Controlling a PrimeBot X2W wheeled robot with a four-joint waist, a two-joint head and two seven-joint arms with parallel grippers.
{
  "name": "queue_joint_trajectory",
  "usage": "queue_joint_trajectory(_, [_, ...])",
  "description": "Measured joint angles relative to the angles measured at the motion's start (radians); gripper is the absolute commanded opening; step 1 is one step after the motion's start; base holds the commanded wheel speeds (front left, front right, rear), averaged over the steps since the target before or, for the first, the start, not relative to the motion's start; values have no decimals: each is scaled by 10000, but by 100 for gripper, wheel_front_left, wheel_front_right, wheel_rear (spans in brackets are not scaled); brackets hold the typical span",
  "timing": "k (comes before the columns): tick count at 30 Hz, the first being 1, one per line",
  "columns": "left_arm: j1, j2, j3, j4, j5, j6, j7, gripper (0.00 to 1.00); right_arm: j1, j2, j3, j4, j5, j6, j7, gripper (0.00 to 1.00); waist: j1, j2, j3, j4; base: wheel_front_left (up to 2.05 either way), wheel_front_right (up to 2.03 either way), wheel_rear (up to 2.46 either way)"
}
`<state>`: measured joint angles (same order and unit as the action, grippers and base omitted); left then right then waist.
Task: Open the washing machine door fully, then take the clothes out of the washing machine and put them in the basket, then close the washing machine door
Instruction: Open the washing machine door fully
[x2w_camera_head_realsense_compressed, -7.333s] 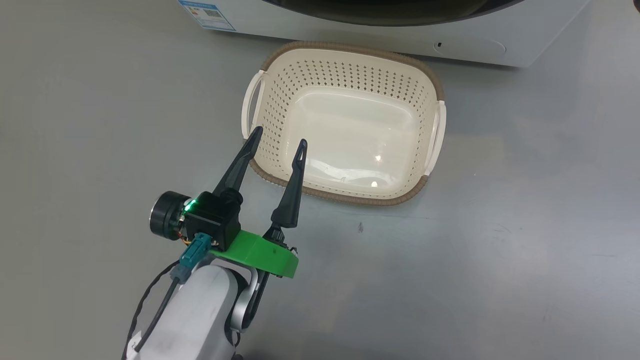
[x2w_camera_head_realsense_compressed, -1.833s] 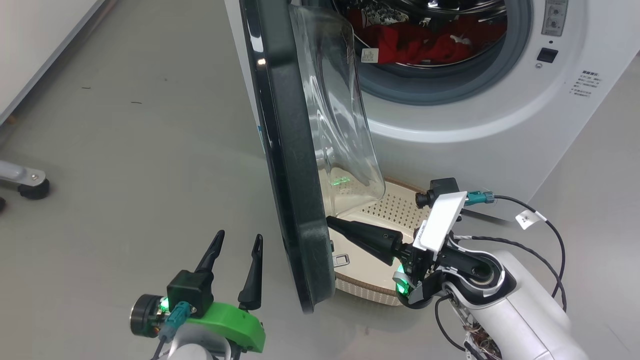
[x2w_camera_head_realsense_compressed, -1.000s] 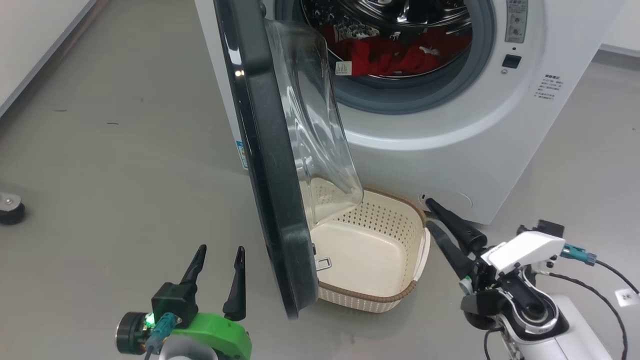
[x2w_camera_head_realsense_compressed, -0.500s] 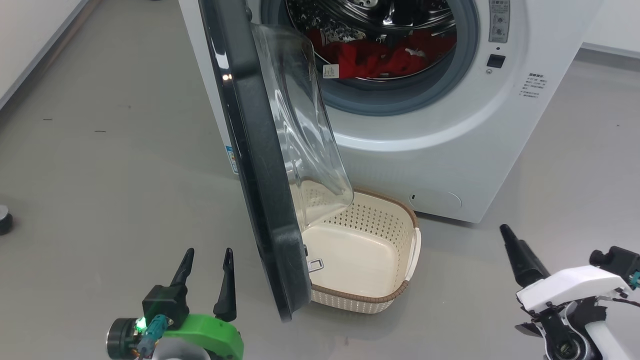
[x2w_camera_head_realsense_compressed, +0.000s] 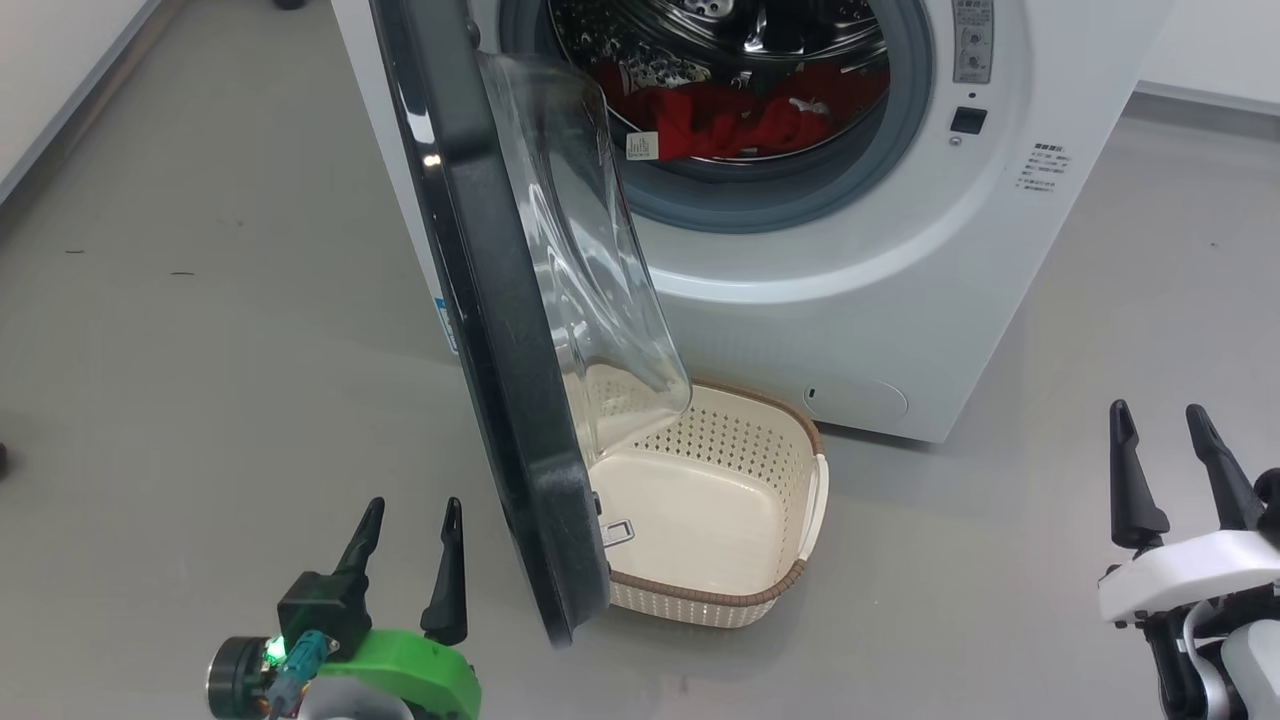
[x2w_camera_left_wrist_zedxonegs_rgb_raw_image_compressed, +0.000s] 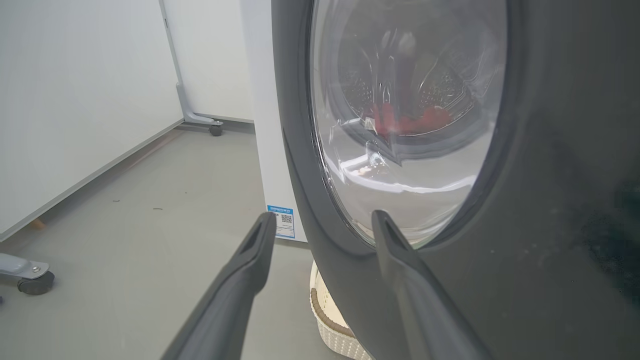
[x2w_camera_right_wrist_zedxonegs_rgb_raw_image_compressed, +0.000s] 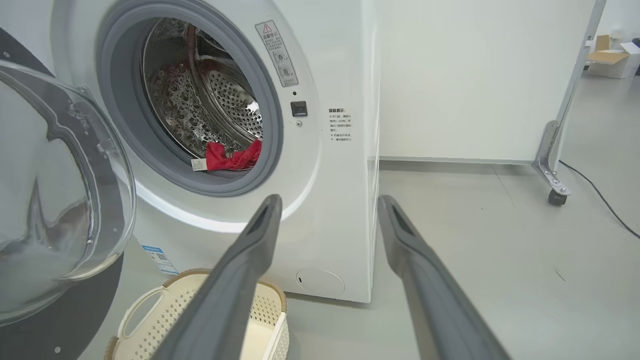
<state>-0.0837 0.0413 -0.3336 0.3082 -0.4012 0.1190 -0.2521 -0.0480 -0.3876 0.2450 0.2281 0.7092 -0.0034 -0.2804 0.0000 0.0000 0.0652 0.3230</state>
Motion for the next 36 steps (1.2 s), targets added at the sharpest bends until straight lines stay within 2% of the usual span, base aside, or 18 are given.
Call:
queue_joint_trajectory(4, [14,0,12,4,10,0,0,100,1,-21,-50,-493,-1290,-543,182,100,0,0,-1,-66,0,0,0])
queue_joint_trajectory(6, [14,0,15,4,10,0,0,100,2,98,-253,-903,-1758,-713,198,100,0,0,6,-79,0,0,0])
queue_joint_trajectory(9, [14,0,23,-2,10,0,0,100,79,424,-360,-1254,-2165,-796,198,100,0,0,16,-87,0,0,0])
queue_joint_trajectory(21, [24,2,61,0,8,0,0,100,1408,1680,-320,-1563,-2836,-876,198,100,0,0,-63,-56,0,0,0])
queue_joint_trajectory(36, [51,2,58,86,8,0,0,100,1957,2307,-295,-1626,-3580,-869,198,100,0,0,-166,-47,0,0,0])
